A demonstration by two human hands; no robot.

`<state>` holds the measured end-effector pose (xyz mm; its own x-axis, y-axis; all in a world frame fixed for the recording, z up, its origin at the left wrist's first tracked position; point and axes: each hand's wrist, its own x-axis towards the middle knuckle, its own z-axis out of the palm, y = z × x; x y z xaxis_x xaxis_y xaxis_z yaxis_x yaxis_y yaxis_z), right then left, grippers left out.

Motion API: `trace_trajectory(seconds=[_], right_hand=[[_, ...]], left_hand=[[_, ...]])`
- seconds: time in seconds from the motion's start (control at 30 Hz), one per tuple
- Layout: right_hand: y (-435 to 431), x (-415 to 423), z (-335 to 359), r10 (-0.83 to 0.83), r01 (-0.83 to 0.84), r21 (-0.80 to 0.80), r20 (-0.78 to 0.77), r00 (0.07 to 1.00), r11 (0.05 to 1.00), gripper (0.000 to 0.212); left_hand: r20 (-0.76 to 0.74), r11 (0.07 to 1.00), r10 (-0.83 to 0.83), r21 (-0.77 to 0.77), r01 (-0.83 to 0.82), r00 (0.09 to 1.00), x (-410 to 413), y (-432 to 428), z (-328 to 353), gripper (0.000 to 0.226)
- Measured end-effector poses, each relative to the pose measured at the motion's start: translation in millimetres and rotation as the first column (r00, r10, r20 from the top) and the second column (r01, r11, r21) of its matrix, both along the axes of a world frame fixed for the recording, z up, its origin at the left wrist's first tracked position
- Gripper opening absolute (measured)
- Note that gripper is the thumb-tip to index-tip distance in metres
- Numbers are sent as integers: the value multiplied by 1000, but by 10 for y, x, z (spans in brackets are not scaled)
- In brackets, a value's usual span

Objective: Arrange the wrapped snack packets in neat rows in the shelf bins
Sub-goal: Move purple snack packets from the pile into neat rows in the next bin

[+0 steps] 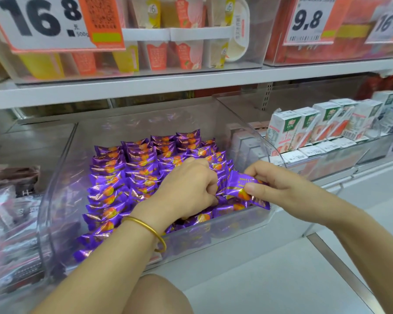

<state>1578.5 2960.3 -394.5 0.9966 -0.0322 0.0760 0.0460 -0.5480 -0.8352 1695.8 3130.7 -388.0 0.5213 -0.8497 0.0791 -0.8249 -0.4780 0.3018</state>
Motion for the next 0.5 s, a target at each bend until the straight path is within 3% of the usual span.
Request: trace_trajectory(seconds=[0.1,0.17,0.3,0.5], right_hand=[[54,11,24,-23,19,-128,-30,999,992,37],[82,11,71,-71,68,-106,-33,997,992,35],[57,69,102,-297,297,13,59,953,955,20],[157,170,85,-343,347,58,-66,937,936,21]], left_hand=[[-20,1000,-2,8,2,1000,26,8,-15,13],[-55,1000,1,3,-1,999,48,28,-3,13],[-174,993,41,-105,-60,984,42,69,88,39],[-210,998,-17,-67,3,978,-70,65,87,22]])
